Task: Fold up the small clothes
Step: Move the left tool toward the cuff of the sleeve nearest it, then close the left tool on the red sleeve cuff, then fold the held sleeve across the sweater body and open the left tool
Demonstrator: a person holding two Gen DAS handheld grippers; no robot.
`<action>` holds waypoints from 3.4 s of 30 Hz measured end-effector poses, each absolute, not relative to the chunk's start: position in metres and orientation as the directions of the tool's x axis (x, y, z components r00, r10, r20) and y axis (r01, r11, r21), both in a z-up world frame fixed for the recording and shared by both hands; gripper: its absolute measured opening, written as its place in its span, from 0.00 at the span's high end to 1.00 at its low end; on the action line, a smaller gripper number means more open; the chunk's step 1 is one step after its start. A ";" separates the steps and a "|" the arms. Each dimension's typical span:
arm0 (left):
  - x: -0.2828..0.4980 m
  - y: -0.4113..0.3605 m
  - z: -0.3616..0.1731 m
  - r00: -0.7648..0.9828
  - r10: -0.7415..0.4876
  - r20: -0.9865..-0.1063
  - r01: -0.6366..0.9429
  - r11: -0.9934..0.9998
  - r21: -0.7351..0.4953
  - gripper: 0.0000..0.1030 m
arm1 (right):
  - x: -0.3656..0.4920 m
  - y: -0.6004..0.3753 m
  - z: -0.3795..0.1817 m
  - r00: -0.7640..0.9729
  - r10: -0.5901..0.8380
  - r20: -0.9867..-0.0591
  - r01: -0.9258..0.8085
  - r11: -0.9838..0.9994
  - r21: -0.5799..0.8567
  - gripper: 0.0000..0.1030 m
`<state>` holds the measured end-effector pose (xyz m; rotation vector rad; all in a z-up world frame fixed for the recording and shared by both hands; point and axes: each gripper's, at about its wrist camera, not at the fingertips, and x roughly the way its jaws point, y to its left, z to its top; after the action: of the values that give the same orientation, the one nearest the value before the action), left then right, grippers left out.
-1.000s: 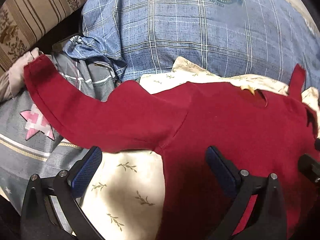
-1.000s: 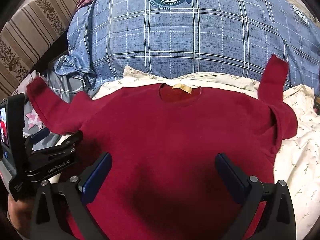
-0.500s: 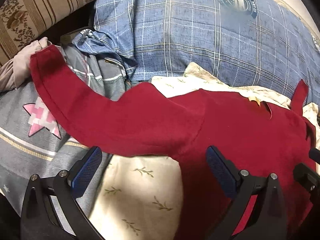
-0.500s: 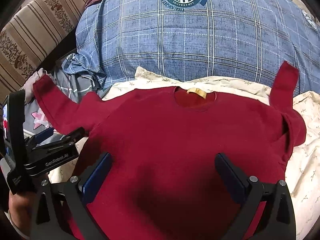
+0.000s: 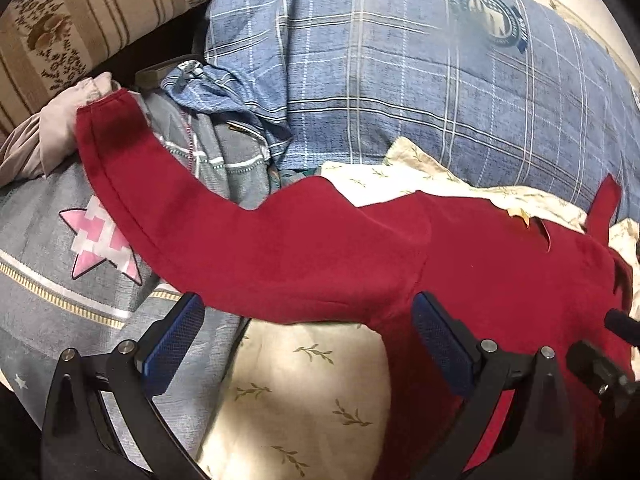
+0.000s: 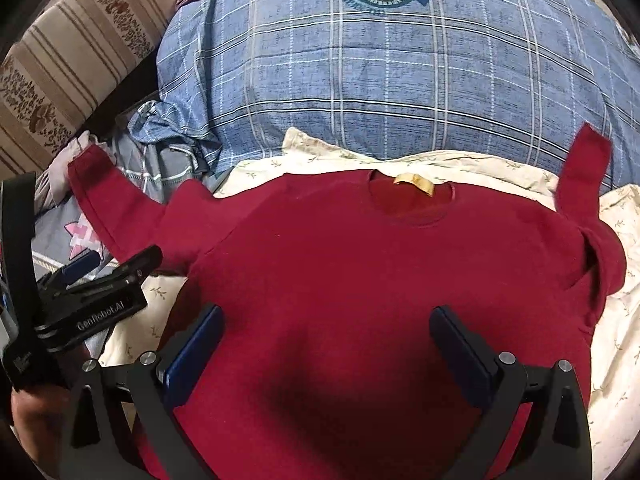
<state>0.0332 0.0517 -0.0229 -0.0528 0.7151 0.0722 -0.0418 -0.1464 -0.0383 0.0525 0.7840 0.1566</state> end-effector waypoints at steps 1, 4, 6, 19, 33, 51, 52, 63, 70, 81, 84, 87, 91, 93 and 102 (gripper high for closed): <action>0.034 0.053 -0.023 0.753 0.051 -0.656 -0.089 0.996 -0.025 0.00 | -0.042 -0.145 -0.038 0.696 0.163 -0.699 -0.126 0.986 0.104 0.00; 0.035 0.059 -0.023 0.751 0.061 -0.657 -0.108 0.994 -0.031 0.00 | -0.042 -0.143 -0.038 0.696 0.175 -0.696 -0.138 0.984 0.109 0.00; 0.036 0.061 -0.025 0.750 0.063 -0.658 -0.117 0.992 -0.038 0.00 | -0.042 -0.142 -0.037 0.693 0.193 -0.695 -0.153 0.981 0.120 0.00; 0.041 0.080 -0.028 0.741 0.100 -0.664 -0.181 0.982 -0.054 0.00 | -0.037 -0.134 -0.043 0.677 0.218 -0.703 -0.180 0.975 0.129 0.00; 0.051 0.105 -0.010 0.735 0.098 -0.671 -0.198 0.977 -0.074 0.00 | -0.029 -0.133 -0.048 0.654 0.233 -0.720 -0.192 0.971 0.140 0.00; 0.143 0.220 0.000 0.680 0.446 -0.582 -0.464 0.876 0.129 0.07 | -0.016 -0.129 -0.070 0.600 0.276 -0.751 -0.213 0.960 0.183 0.00; 0.145 0.219 0.000 0.684 0.446 -0.578 -0.459 0.878 0.135 0.10 | -0.016 -0.130 -0.071 0.599 0.277 -0.752 -0.213 0.960 0.183 0.00; 0.131 0.204 0.019 0.753 0.203 -0.626 -0.321 0.944 -0.080 0.93 | -0.022 -0.146 -0.059 0.624 0.265 -0.735 -0.194 0.964 0.183 0.00; 0.088 0.093 0.073 0.802 -0.264 -0.536 0.102 0.945 -0.311 0.93 | -0.022 -0.195 -0.035 0.688 0.213 -0.694 -0.101 0.975 0.199 0.00; 0.089 -0.104 -0.022 0.532 -0.501 -0.683 0.370 0.863 -0.345 0.93 | -0.020 -0.293 -0.037 0.690 0.079 -0.719 0.083 0.979 0.187 0.00; 0.078 -0.123 -0.040 0.460 -0.497 -0.736 0.408 0.854 -0.322 0.82 | -0.018 -0.307 -0.044 0.673 0.121 -0.730 0.094 0.964 0.247 0.00; 0.055 -0.114 -0.017 0.465 -0.520 -0.717 0.439 0.838 -0.323 0.39 | -0.019 -0.311 -0.046 0.686 0.146 -0.712 0.090 0.955 0.282 0.00; 0.018 -0.068 0.030 0.588 -0.524 -0.616 0.453 0.845 -0.285 0.16 | -0.014 -0.308 -0.053 0.676 0.218 -0.704 0.054 0.938 0.343 0.00; 0.010 -0.038 0.040 0.674 -0.433 -0.598 0.386 0.897 -0.214 0.16 | -0.009 -0.302 -0.057 0.665 0.244 -0.706 0.036 0.934 0.356 0.00; 0.034 0.065 0.008 0.766 -0.272 -0.582 0.078 0.938 -0.337 0.16 | 0.038 -0.263 -0.080 0.611 0.220 -0.761 -0.074 0.972 0.221 0.48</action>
<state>0.0343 0.0654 0.0085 -0.3033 0.6741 -0.1933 0.0382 -0.2628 -0.0797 0.1740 0.8988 0.1704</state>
